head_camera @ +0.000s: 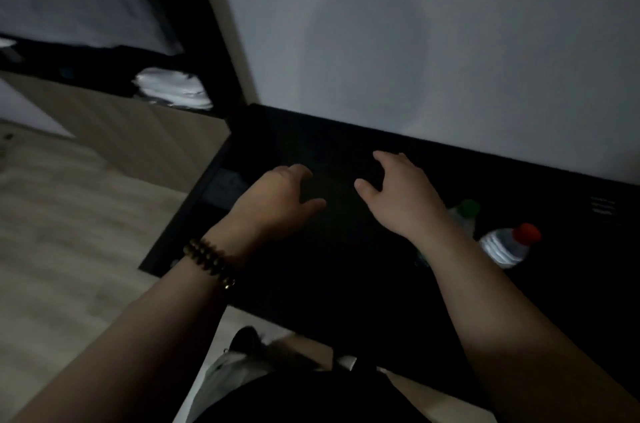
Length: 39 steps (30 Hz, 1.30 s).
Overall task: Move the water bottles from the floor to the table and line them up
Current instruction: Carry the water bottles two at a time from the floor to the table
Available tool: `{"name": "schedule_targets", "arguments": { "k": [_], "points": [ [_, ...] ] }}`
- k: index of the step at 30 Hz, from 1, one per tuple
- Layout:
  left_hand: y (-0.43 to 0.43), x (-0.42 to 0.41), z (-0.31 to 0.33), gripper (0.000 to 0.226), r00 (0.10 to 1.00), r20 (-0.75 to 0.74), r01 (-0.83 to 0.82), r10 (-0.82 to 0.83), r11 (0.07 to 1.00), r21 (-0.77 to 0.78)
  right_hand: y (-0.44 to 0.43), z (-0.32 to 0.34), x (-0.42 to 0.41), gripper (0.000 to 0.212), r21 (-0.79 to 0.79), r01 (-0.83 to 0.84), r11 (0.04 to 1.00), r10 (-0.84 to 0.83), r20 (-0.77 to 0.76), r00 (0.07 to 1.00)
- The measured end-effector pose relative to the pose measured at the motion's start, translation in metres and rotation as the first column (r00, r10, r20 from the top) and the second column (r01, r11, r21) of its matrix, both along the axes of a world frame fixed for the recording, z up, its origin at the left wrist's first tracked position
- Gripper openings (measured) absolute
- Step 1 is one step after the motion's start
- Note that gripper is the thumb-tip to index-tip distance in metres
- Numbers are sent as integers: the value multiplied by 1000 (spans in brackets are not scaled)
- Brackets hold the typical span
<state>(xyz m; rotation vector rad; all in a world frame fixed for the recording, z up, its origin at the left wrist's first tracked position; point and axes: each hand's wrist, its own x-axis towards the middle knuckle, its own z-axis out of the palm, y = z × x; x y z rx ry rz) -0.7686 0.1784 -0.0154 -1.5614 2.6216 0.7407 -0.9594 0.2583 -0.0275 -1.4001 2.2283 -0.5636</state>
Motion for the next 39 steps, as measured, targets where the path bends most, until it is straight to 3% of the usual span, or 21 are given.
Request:
{"name": "schedule_targets", "arguments": {
  "k": [8,15,20,31,39],
  "points": [
    [-46,176,-30,58,984,22,-179,179,984,-26,-75,-21,150,72,174,-257,950,261,5,965],
    [-101,363,-45,59,960,4,-280,280,960,-14,-143,-41,344,69,244,-271,931,279,-1,960],
    [-123,483,-45,58,920,-2,-391,391,920,13,-194,-43,464,67,259,-366,894,382,-12,924],
    [-196,666,-58,55,797,3,-604,605,796,38,-311,-61,665,59,337,-538,772,580,-27,814],
    [-319,800,-79,53,741,39,-671,670,740,32,-455,-99,803,59,321,-590,741,623,0,782]
  ]
}}
